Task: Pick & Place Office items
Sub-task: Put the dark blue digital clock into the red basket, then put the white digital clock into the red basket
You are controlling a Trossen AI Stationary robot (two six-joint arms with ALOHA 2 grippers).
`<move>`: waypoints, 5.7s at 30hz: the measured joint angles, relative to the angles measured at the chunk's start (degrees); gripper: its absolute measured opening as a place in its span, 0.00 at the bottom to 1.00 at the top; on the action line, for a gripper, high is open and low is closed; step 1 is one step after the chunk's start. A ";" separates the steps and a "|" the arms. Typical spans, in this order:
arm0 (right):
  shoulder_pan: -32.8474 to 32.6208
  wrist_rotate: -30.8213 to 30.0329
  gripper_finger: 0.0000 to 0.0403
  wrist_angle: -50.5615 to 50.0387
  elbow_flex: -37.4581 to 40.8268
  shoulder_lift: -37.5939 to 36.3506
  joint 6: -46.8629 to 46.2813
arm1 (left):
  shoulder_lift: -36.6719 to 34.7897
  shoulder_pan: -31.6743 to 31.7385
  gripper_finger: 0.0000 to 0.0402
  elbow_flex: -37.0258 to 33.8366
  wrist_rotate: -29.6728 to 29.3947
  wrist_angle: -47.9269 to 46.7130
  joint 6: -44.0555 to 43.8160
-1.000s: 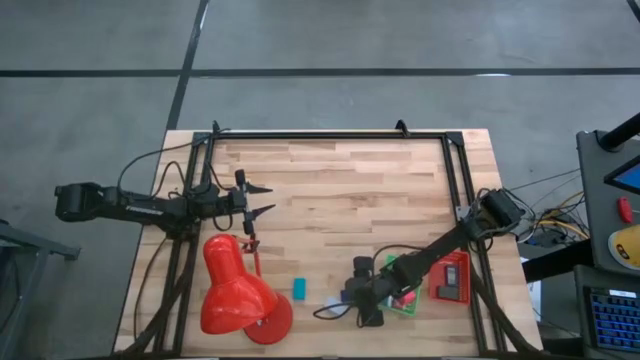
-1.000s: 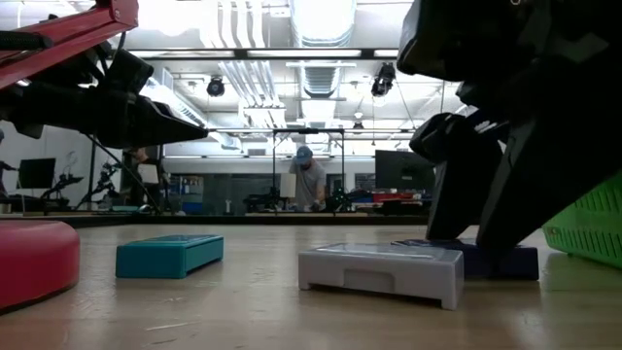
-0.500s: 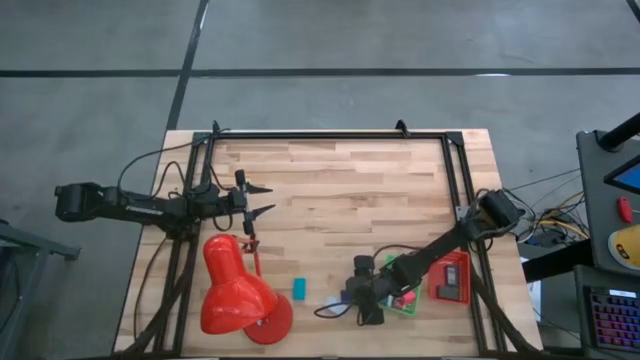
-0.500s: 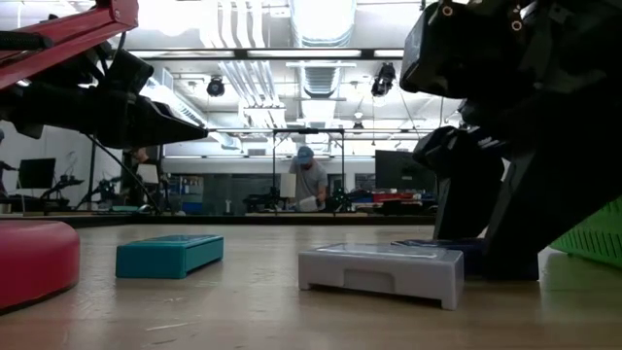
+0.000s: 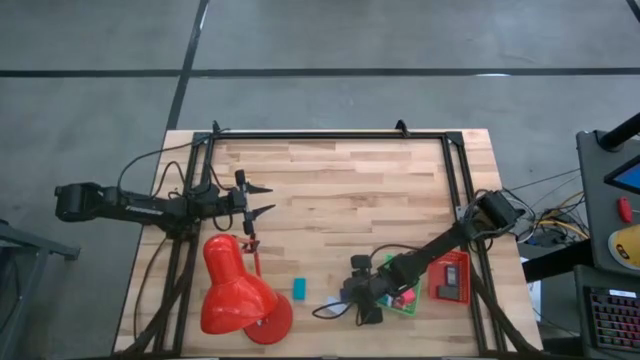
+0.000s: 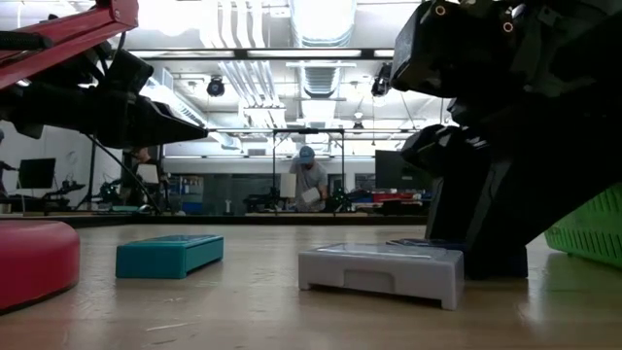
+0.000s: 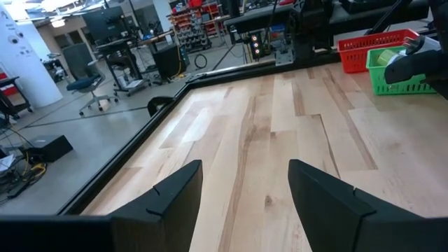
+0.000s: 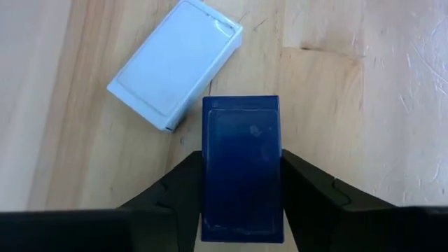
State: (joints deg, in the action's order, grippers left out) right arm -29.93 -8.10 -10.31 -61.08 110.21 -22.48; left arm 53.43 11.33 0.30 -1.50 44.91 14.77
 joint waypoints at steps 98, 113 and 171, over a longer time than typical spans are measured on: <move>-8.07 22.12 0.44 -44.68 25.38 -45.64 -17.42 | 0.00 -0.02 0.54 0.00 -0.01 -0.88 0.00; -8.04 22.10 0.44 -44.59 25.38 -45.53 -17.61 | 0.00 0.00 0.54 0.00 -0.01 -0.90 0.00; -2.83 -20.74 0.60 -3.00 12.13 -42.81 12.42 | 0.01 0.00 0.54 0.00 -0.01 -0.90 0.01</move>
State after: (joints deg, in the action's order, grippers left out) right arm -32.77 -28.84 -13.30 -48.95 67.40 -10.06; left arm 53.44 11.33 0.30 -1.51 44.01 14.78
